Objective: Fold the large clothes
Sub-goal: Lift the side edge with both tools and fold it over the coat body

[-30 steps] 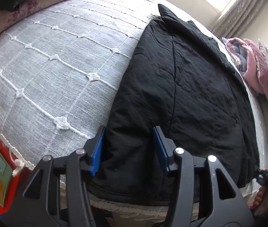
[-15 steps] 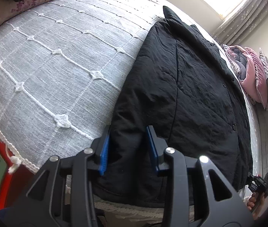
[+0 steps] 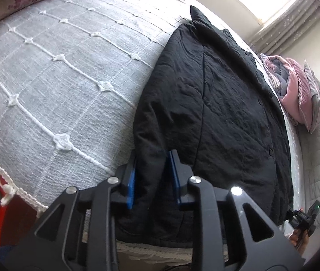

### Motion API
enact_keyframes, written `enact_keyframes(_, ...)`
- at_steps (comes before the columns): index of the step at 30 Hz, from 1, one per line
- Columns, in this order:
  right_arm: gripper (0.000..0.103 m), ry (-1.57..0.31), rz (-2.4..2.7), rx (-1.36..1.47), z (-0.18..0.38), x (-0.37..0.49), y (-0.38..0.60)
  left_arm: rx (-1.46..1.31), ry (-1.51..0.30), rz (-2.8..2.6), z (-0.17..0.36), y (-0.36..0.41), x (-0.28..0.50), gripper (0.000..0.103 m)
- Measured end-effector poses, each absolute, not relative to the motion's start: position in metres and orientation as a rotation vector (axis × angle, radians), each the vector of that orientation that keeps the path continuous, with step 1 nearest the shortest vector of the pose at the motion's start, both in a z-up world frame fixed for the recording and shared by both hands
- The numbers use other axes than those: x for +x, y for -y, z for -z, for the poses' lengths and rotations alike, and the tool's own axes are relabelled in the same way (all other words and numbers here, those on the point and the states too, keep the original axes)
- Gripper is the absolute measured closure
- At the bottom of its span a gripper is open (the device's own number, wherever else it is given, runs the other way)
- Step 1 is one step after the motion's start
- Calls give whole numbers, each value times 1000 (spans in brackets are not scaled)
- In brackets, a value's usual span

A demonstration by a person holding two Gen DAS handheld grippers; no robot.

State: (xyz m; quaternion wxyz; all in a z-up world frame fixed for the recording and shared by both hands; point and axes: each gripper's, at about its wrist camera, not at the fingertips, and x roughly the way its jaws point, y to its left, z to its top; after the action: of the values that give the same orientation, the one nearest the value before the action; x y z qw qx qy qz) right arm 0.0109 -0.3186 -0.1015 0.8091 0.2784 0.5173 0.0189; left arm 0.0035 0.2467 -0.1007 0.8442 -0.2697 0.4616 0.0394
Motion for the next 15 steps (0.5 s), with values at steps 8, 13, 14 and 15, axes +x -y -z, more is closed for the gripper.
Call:
enact_keyframes(8,95,-946,-41,578,75,-8,317,-535,-842,-37,70,-244,-15,95)
enact_keyframes(13,97,-817,-107,684,56,-41,318,-557,-767,-42,54,-249,-44,97)
enact_keyframes(14,97,-810,-114,691,55,-45,318,-572,-751,-42,50,-253,-50,98)
enact_keyframes(15,97,-803,-123,697,51,-50,318,-591,-727,-40,45,-256,-60,98)
